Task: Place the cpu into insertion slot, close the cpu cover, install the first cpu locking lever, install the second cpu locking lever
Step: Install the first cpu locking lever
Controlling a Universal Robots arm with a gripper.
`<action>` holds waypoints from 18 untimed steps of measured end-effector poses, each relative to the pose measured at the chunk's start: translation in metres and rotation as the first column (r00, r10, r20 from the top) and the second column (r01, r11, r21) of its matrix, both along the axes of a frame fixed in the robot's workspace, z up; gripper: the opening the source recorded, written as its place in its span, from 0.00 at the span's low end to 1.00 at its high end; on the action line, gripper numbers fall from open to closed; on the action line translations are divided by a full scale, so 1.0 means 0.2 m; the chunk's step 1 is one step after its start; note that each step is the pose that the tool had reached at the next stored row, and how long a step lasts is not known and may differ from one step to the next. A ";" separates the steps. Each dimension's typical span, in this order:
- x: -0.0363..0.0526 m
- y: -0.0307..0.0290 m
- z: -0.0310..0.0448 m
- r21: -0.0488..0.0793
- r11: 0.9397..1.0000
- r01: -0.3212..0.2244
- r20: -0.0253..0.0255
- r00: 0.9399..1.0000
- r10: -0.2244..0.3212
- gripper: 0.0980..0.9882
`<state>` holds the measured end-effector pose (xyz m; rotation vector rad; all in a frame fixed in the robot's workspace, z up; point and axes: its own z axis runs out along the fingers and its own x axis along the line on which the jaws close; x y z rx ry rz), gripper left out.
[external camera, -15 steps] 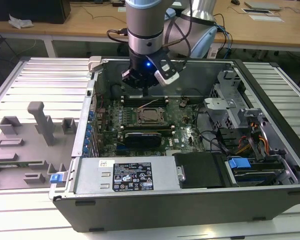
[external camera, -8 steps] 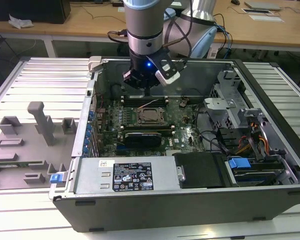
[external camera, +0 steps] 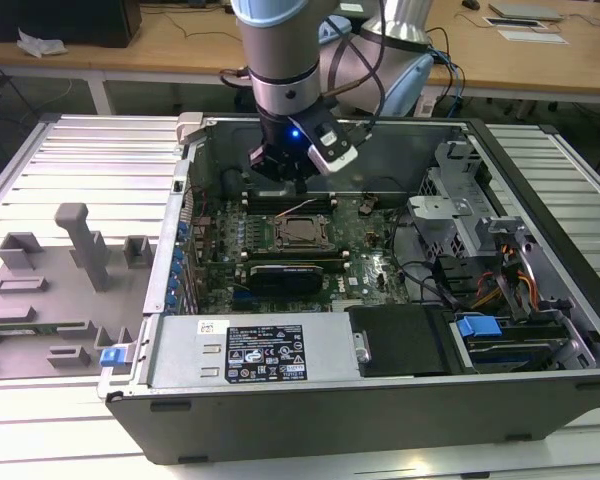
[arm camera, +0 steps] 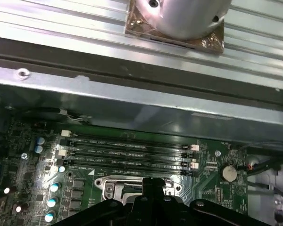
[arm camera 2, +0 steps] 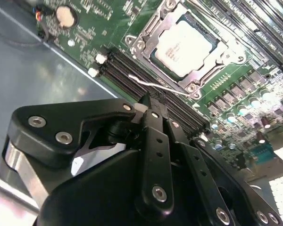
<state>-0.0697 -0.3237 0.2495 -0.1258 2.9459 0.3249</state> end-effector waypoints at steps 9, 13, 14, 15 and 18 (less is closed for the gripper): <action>0.000 0.006 -0.085 0.000 0.999 0.052 0.000 0.999 -0.052 0.01; 0.000 0.032 -0.107 0.001 0.999 0.051 0.010 0.999 -0.051 0.01; 0.000 0.036 -0.110 0.001 0.999 0.051 0.011 0.999 -0.051 0.01; 0.000 0.042 -0.114 0.001 0.999 0.051 0.014 0.999 -0.051 0.01; -0.002 0.068 -0.127 0.001 0.999 0.050 0.033 0.998 -0.050 0.01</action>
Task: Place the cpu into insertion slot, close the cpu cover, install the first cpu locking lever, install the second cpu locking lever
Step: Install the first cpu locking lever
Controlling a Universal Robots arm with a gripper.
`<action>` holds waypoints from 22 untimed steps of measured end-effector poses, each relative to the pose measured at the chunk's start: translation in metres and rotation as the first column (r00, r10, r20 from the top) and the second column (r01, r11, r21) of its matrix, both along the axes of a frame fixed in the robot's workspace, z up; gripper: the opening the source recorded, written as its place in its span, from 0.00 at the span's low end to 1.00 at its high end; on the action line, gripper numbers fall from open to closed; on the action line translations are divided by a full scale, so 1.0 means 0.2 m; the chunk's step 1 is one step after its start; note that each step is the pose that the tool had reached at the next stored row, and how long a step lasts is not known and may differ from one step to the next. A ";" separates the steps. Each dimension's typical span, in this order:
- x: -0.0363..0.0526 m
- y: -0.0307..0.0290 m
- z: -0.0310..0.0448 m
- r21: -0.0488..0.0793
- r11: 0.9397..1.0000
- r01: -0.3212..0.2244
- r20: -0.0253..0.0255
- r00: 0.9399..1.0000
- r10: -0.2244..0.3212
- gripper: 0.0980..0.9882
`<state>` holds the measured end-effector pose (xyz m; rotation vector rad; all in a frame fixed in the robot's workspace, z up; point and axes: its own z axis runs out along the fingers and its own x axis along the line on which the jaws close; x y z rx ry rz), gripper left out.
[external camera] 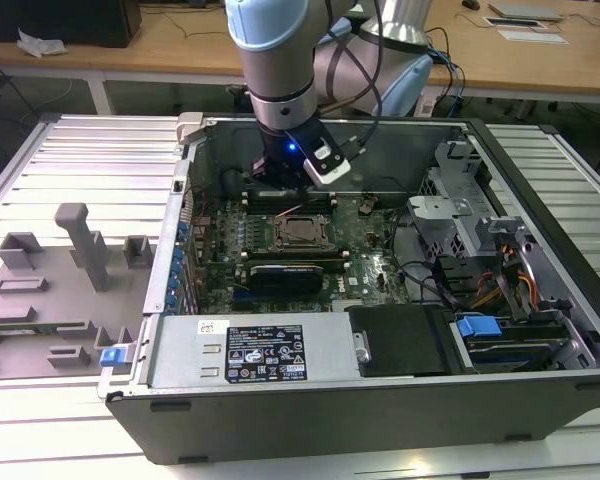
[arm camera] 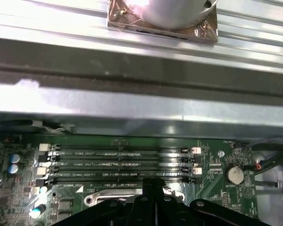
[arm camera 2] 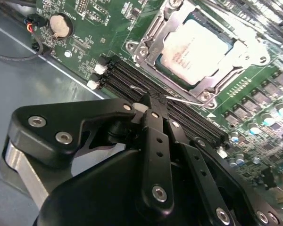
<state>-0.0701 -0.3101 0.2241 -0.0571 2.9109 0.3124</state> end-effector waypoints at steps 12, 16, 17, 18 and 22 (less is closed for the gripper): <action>-0.018 0.015 -0.064 -0.008 0.999 0.047 0.023 0.999 -0.047 0.01; -0.018 0.017 -0.077 -0.009 0.996 0.086 0.022 0.996 -0.086 0.01; -0.018 0.018 -0.080 -0.009 0.995 0.095 0.022 0.995 -0.095 0.01; -0.018 0.020 -0.083 -0.009 0.994 0.106 0.022 0.994 -0.106 0.01; -0.018 0.030 -0.090 -0.009 0.991 0.134 0.023 0.991 -0.133 0.01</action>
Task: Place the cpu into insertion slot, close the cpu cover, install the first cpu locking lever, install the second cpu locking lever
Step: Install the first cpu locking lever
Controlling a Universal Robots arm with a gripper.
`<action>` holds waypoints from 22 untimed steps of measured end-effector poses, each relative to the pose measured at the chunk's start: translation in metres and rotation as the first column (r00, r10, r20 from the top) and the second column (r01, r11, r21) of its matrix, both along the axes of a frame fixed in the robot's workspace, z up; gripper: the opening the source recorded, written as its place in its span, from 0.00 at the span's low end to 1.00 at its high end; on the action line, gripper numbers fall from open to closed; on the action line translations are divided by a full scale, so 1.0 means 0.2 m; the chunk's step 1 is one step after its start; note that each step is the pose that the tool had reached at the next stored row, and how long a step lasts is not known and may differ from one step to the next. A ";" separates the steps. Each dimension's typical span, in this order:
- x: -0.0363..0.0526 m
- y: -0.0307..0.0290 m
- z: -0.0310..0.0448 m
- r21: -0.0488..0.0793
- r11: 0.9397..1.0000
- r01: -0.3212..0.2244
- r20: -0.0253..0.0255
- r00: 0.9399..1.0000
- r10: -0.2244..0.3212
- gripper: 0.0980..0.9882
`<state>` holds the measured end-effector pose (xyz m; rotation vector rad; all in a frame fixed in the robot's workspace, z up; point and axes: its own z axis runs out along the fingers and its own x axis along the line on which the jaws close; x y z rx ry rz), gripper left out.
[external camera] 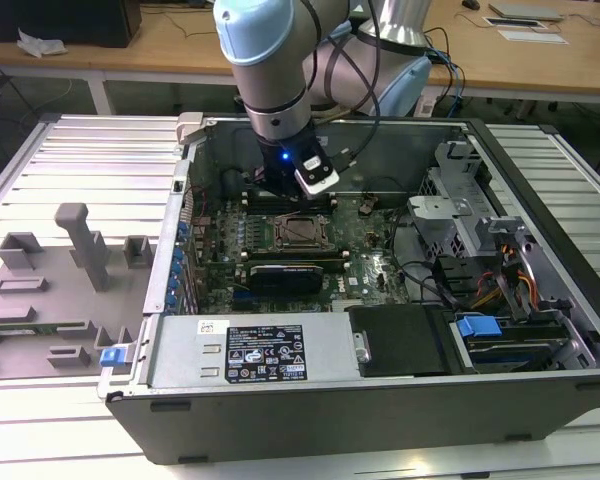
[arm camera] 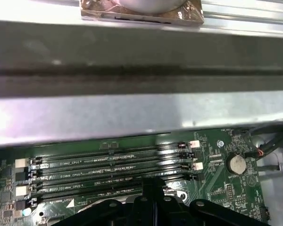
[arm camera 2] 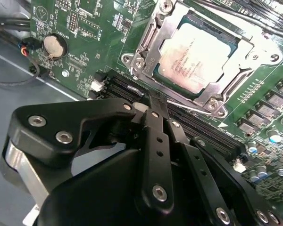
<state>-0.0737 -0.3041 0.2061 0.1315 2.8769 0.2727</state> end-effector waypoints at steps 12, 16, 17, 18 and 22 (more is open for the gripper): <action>0.000 0.028 -0.028 0.000 0.996 0.089 0.000 0.996 -0.089 0.01; 0.000 0.033 -0.044 -0.001 0.993 0.121 0.000 0.993 -0.121 0.01; 0.000 0.034 -0.049 -0.001 0.991 0.131 0.000 0.991 -0.131 0.01; 0.000 0.034 -0.054 0.000 0.991 0.137 0.000 0.991 -0.137 0.01; 0.000 0.034 -0.056 -0.001 0.990 0.143 0.000 0.990 -0.143 0.01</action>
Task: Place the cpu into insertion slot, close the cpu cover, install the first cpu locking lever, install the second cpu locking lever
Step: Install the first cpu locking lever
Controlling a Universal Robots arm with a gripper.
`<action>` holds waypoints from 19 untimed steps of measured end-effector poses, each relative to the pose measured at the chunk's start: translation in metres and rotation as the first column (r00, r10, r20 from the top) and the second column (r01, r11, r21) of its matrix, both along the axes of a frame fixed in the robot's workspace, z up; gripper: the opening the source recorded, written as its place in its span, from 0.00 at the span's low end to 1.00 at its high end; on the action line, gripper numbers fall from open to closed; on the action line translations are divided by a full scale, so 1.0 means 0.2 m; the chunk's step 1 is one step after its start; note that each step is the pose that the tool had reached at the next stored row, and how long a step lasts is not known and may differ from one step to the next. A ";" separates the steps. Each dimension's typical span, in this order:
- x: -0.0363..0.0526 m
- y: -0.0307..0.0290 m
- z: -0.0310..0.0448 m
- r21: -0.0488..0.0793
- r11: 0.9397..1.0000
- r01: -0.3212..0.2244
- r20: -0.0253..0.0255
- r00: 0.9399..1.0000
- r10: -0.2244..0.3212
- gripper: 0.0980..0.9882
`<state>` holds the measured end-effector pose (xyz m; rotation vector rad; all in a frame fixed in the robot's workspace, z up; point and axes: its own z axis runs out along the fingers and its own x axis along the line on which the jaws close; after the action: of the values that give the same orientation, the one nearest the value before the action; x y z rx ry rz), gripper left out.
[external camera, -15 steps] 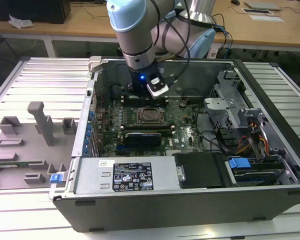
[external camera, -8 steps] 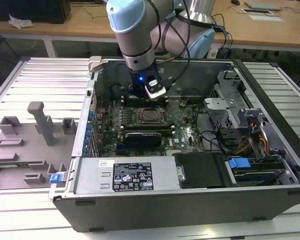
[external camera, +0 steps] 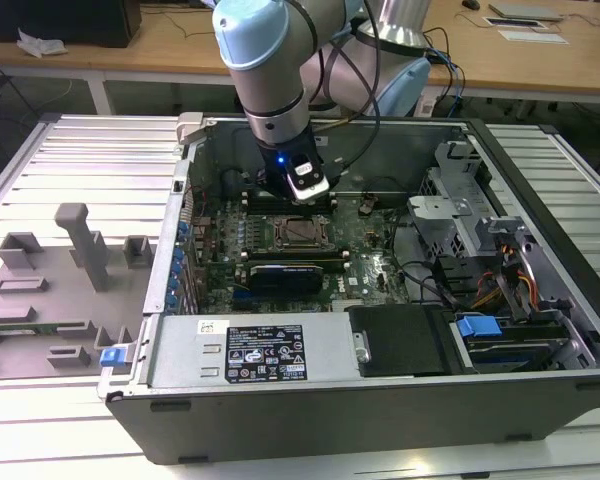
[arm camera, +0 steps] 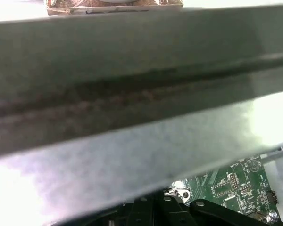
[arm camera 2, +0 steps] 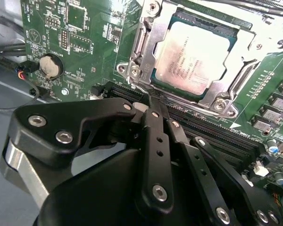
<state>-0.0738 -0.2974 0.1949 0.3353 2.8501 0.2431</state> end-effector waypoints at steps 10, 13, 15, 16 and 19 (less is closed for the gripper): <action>0.000 0.000 0.058 -0.039 0.999 0.000 0.000 1.000 0.000 0.01; 0.000 0.000 0.111 -0.062 0.998 0.000 0.000 1.000 0.000 0.01; 0.000 0.000 0.150 -0.072 0.997 0.000 0.000 1.000 0.000 0.01; 0.000 0.000 0.164 -0.075 0.997 0.000 0.000 1.000 0.000 0.01; 0.000 0.000 0.203 -0.081 0.997 0.000 0.000 1.000 0.000 0.01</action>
<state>-0.0737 -0.2973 0.2356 0.3187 2.8500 0.1273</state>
